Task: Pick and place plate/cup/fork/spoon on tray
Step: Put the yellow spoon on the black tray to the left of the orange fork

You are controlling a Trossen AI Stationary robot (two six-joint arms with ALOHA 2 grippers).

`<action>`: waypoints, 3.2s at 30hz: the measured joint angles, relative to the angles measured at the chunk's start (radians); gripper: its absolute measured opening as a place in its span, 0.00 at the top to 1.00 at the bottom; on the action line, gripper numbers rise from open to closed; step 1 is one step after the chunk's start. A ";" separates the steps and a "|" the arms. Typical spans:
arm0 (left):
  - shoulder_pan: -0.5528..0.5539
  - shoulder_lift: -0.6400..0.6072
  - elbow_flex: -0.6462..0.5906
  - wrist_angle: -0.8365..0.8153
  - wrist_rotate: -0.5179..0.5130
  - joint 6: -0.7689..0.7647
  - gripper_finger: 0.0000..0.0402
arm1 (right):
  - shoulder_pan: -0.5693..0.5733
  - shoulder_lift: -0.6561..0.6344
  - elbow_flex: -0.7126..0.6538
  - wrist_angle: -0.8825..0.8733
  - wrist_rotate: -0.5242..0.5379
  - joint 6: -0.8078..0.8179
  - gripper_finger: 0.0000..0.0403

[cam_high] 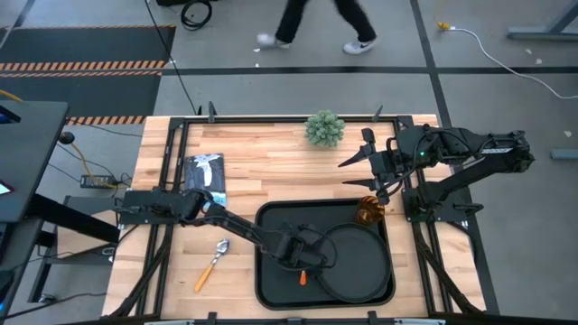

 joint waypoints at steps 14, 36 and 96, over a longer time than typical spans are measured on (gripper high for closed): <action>-0.082 -0.085 0.002 -0.427 0.132 -0.356 0.82 | 0.000 0.000 0.000 -0.007 0.000 0.002 0.50; -0.166 -0.115 -0.019 -0.712 0.265 -0.376 0.81 | -0.001 -0.026 -0.046 -0.024 -0.015 -0.018 0.50; -0.330 -0.675 -1.048 0.086 0.470 -0.903 0.52 | 0.042 -0.341 -0.436 0.277 -0.078 0.090 0.50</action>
